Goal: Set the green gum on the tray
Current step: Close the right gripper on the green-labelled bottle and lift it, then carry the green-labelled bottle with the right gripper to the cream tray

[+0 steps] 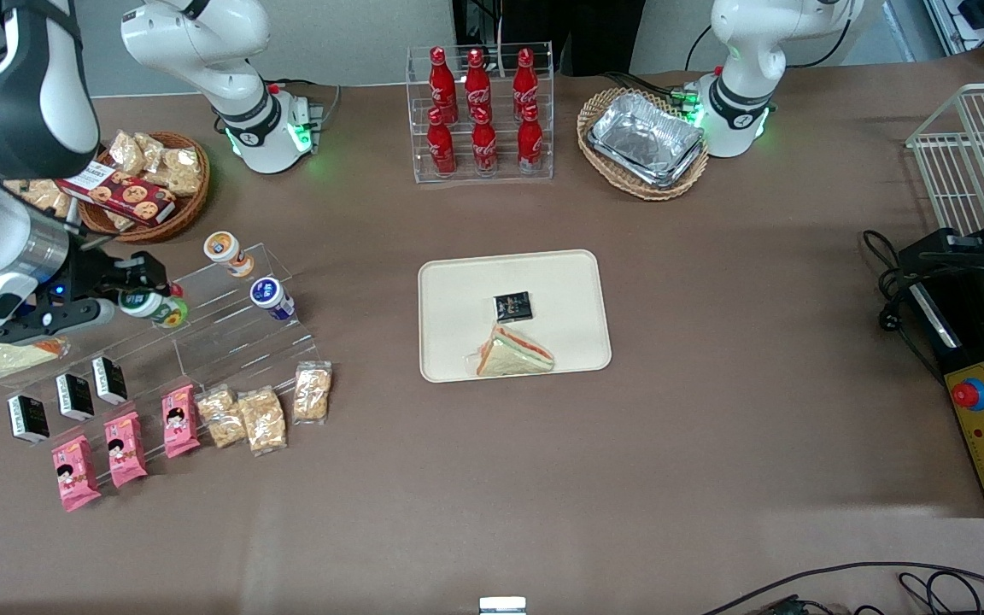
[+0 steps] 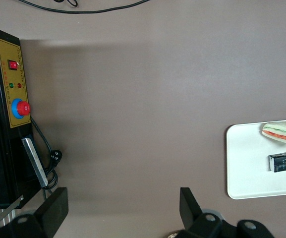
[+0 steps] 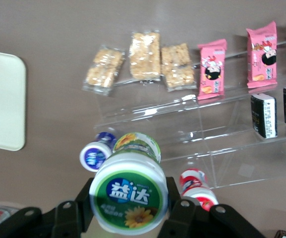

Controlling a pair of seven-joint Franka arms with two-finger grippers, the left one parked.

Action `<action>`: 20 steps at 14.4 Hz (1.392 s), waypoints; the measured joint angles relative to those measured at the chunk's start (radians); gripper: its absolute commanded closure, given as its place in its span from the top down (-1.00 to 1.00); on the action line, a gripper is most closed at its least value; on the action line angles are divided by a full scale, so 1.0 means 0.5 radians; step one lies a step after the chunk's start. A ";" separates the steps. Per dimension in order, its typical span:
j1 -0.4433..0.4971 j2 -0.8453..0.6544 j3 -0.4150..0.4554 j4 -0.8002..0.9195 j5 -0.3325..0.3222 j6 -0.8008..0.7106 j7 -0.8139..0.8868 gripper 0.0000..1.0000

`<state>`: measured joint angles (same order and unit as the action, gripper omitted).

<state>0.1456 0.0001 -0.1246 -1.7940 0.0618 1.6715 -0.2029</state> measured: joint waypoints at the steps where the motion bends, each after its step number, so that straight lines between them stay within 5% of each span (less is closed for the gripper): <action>1: 0.005 0.003 0.048 0.047 0.000 -0.048 0.059 -1.00; 14: 0.005 0.047 0.703 0.104 0.060 -0.127 1.089 -1.00; 20: 0.014 0.177 1.014 -0.022 0.117 0.289 1.611 -1.00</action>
<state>0.1529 0.0884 0.3824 -1.8053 0.1204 1.8159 0.6026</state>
